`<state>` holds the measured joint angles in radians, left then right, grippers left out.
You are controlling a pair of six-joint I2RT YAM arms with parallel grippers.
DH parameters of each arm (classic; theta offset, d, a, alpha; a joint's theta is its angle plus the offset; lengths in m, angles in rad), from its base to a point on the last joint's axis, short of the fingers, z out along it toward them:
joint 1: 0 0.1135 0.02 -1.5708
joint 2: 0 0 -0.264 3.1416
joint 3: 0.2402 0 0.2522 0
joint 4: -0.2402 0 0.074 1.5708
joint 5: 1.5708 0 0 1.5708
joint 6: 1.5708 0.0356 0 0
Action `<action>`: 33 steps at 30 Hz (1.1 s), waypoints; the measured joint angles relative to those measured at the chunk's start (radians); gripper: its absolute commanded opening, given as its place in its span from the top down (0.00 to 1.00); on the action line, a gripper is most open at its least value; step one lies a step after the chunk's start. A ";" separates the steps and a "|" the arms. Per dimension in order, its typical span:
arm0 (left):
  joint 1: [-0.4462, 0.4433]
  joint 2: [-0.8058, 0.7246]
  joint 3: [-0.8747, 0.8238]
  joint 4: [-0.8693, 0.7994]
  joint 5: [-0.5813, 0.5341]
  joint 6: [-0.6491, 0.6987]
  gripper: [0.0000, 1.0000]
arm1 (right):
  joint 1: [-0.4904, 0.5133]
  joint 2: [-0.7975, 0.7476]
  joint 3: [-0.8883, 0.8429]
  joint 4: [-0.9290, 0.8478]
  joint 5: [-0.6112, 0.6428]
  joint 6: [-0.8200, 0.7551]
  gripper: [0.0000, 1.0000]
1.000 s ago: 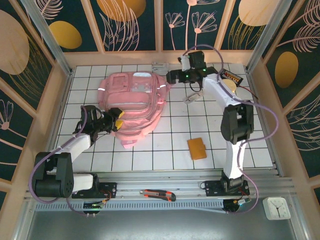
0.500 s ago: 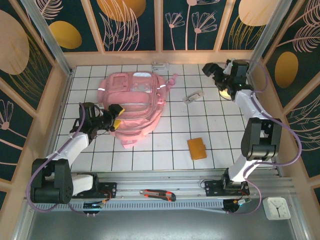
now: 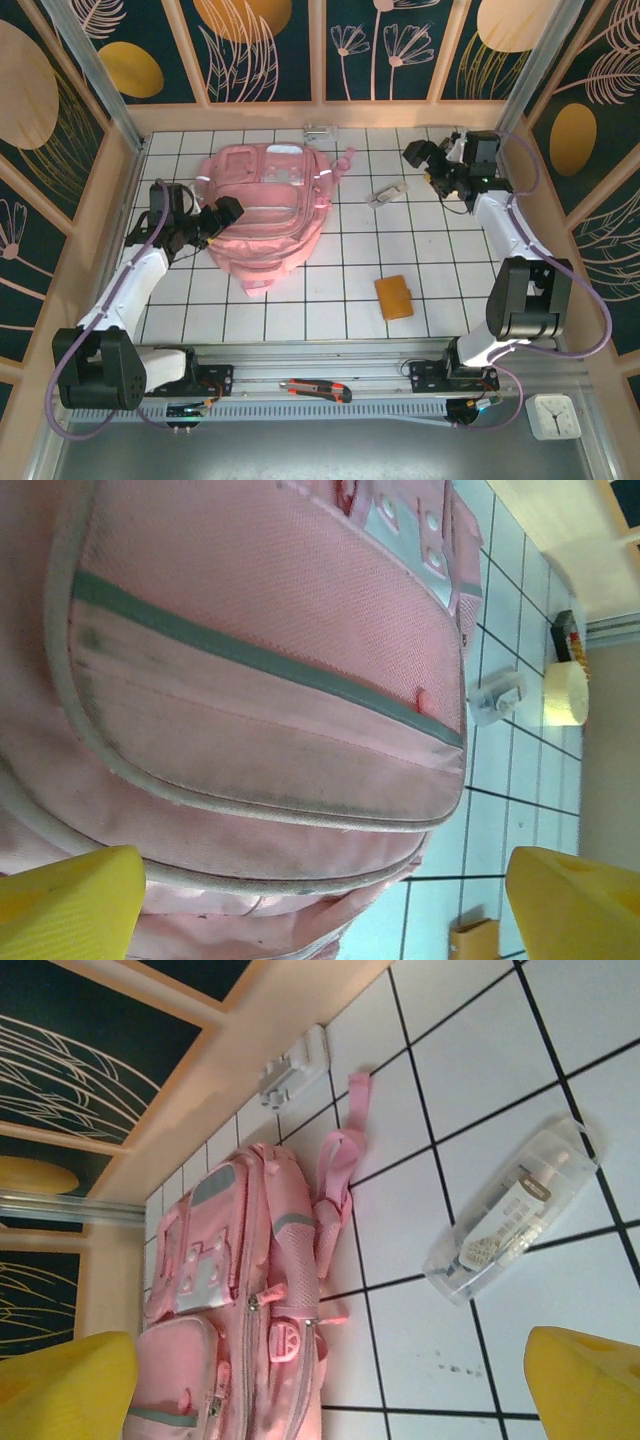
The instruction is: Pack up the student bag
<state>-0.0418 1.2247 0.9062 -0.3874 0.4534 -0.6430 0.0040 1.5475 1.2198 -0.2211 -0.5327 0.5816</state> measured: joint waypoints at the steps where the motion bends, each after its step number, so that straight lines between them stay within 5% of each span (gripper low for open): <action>1: -0.004 0.005 0.024 -0.020 -0.019 0.028 0.07 | 0.003 0.000 0.000 -0.016 0.000 -0.008 0.01; 5: -0.024 0.036 0.108 -0.068 -0.087 0.129 0.06 | 0.072 0.053 0.048 -0.094 -0.019 -0.072 0.05; 9: -0.029 0.070 0.145 -0.096 -0.149 0.182 0.05 | 0.254 0.144 0.122 -0.110 -0.002 -0.209 0.06; 16: 0.004 0.129 0.140 -0.108 -0.144 0.158 0.07 | 0.585 0.143 -0.057 0.180 -0.045 -0.716 0.03; 23: 0.031 0.136 0.080 -0.060 -0.089 0.072 0.11 | 0.557 0.330 0.056 0.280 -0.094 -1.049 0.07; 33: 0.059 0.208 0.038 -0.043 -0.098 0.058 0.13 | 0.547 0.523 0.199 0.283 -0.167 -1.262 0.06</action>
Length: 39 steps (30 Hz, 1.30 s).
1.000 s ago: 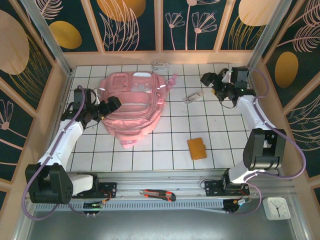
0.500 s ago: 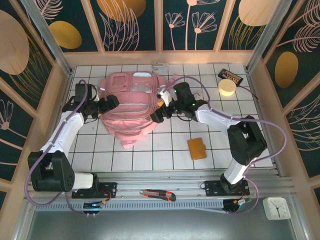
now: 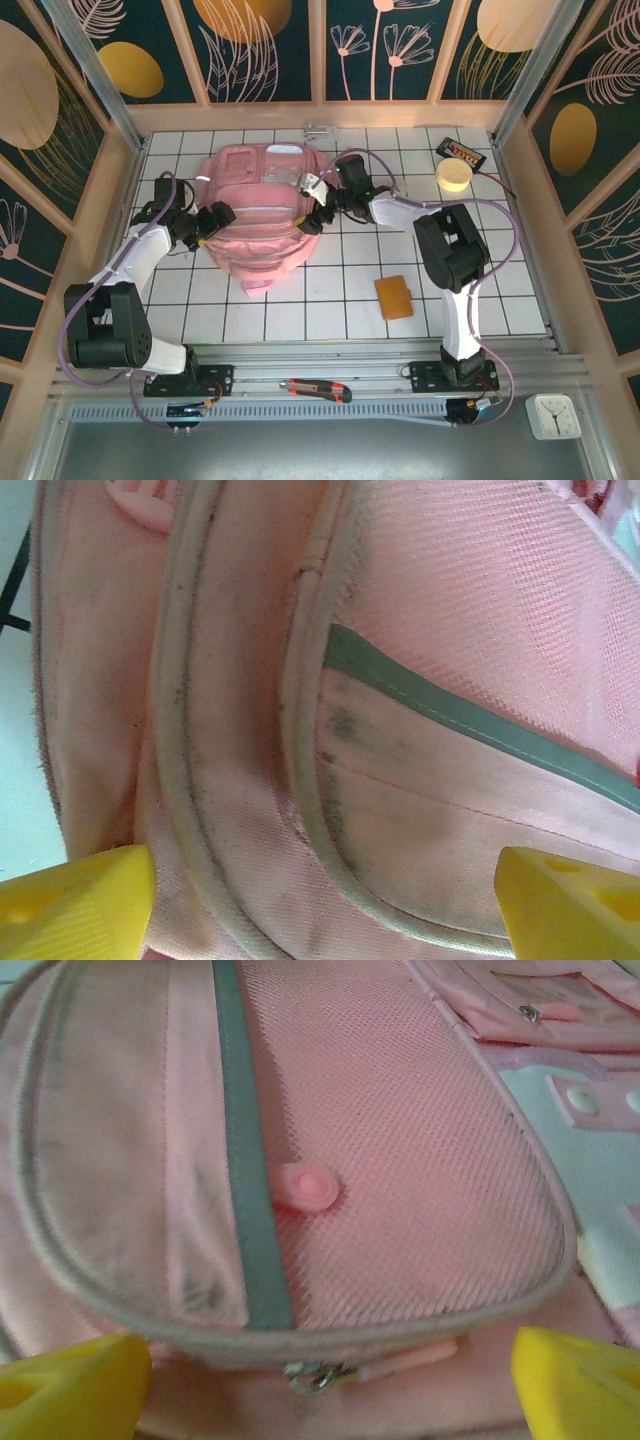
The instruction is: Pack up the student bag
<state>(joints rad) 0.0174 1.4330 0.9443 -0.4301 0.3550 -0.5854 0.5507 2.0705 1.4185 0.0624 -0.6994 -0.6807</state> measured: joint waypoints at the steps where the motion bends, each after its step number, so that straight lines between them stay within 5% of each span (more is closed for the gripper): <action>1: 0.001 0.000 0.000 0.001 0.000 0.000 0.13 | 0.000 0.018 0.024 -0.012 -0.010 -0.014 0.07; 11: 0.011 0.027 0.000 0.008 -0.005 0.000 0.13 | -0.006 0.112 0.135 -0.063 -0.082 -0.051 0.09; 30: 0.029 0.100 0.035 0.019 -0.027 0.028 0.13 | 0.052 -0.080 -0.126 -0.065 -0.103 -0.050 0.19; 39: 0.029 0.097 0.023 0.031 -0.027 0.028 0.13 | 0.022 -0.041 -0.047 -0.060 -0.107 -0.032 0.33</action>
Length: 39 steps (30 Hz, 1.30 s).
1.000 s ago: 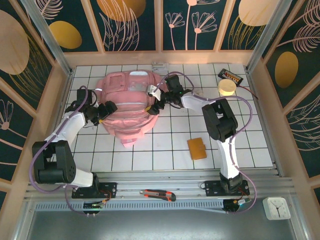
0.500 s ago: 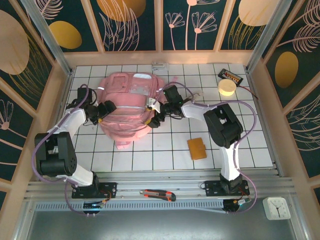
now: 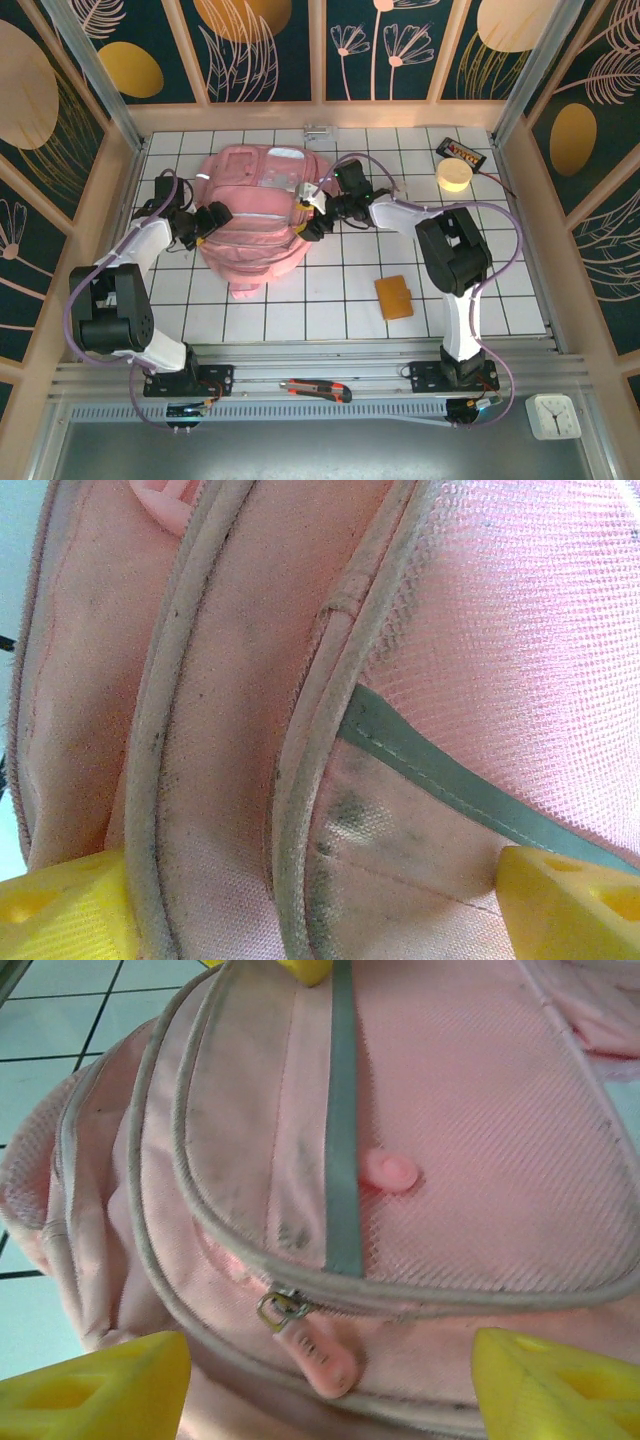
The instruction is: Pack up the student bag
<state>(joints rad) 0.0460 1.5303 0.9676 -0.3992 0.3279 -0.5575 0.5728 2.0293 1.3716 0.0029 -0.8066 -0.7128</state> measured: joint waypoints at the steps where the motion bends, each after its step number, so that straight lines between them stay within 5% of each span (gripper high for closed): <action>1: 0.000 0.000 0.000 0.000 0.000 0.000 0.13 | 0.000 0.008 0.006 0.001 -0.001 0.005 0.33; 14: 0.000 -0.001 0.000 0.002 0.000 0.000 0.13 | 0.018 0.027 -0.022 0.017 0.016 0.035 0.42; 39: 0.000 0.002 0.000 0.002 0.000 0.011 0.13 | 0.042 0.035 -0.024 0.046 0.125 0.065 0.88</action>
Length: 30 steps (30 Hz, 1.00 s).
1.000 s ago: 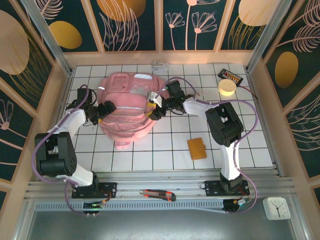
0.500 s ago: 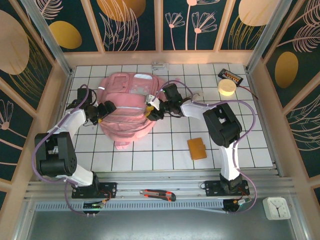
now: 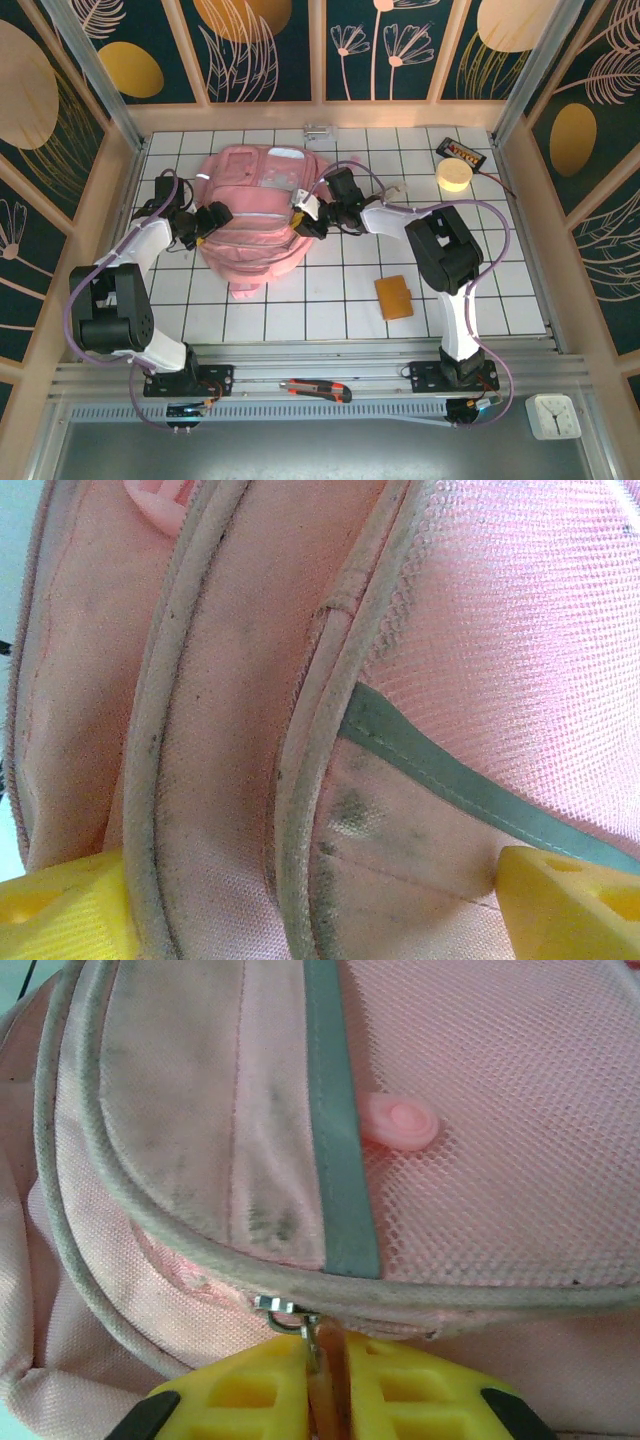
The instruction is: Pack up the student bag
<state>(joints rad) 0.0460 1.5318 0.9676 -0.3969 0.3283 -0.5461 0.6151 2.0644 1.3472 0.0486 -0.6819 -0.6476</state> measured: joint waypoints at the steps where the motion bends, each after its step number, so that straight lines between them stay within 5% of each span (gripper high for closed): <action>1: 0.000 0.000 0.000 0.000 0.000 0.001 0.13 | 0.000 0.000 0.000 -0.003 0.000 -0.001 0.89; 10: 0.000 0.001 -0.001 0.008 0.004 0.001 0.15 | 0.001 0.000 0.024 -0.077 0.008 -0.039 0.98; 19: 0.005 -0.043 -0.114 0.157 0.035 -0.081 0.18 | 0.014 -0.006 0.150 -0.345 0.033 -0.083 1.00; 30: -0.098 -0.129 -0.282 0.336 0.025 -0.246 0.18 | 0.087 -0.029 0.186 -0.516 0.097 0.120 1.00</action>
<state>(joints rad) -0.0525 1.4033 0.6857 -0.0605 0.3531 -0.7925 0.7025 2.0350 1.5330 -0.4675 -0.5846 -0.5274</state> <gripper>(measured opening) 0.822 0.073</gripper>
